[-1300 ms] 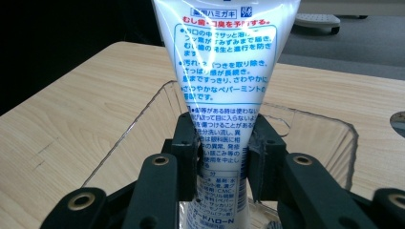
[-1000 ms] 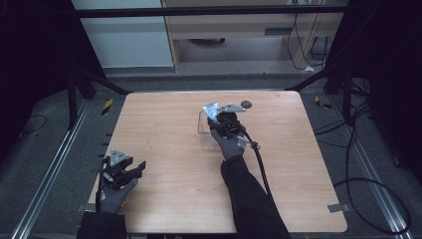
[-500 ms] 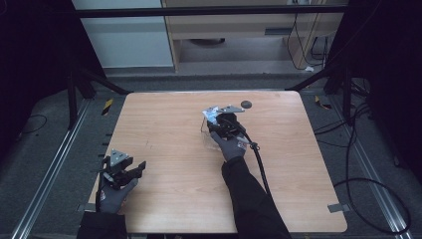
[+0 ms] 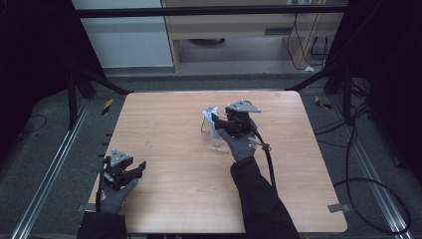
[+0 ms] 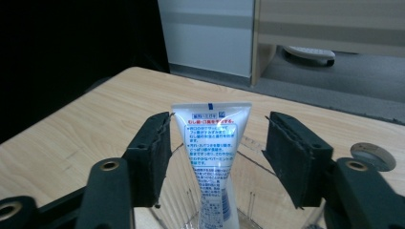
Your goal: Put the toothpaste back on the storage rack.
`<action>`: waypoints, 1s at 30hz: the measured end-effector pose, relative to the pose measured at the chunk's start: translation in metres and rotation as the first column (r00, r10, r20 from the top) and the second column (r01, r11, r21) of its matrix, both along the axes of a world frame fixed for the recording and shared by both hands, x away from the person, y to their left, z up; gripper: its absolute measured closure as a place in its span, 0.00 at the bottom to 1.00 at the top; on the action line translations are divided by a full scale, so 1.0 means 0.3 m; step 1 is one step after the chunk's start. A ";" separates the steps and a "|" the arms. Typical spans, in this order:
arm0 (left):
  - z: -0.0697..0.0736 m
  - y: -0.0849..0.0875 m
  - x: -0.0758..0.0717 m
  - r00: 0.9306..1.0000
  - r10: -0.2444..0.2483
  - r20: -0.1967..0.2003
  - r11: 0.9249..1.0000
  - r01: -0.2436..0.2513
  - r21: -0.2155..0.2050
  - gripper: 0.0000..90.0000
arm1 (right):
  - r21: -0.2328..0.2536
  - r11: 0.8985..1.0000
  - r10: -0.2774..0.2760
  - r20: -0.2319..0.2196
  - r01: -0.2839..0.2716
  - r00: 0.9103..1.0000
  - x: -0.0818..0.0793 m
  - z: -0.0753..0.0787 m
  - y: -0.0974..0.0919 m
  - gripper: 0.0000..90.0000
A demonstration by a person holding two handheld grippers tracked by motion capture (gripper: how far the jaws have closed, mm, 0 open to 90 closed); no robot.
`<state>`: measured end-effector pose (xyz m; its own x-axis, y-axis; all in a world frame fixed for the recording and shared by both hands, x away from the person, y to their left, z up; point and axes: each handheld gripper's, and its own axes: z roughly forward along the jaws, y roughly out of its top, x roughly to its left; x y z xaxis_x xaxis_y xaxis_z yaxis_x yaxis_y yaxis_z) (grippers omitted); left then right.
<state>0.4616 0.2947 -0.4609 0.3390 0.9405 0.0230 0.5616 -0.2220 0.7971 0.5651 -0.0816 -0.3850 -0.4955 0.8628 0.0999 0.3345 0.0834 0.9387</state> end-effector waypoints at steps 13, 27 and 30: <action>-0.001 -0.009 0.000 1.000 -0.006 -0.003 1.000 0.006 0.006 0.49 | -0.037 0.999 0.012 0.085 -0.009 0.996 -0.193 0.076 -0.193 0.30; -0.006 -0.011 -0.001 1.000 -0.015 -0.008 1.000 0.015 0.007 0.46 | -0.061 0.998 -0.022 -0.002 0.022 1.000 -0.371 -0.074 -0.397 0.26; -0.008 -0.012 -0.001 1.000 -0.020 -0.009 1.000 0.020 0.008 0.46 | -0.088 0.995 -0.043 -0.026 0.041 0.999 -0.384 -0.109 -0.432 0.26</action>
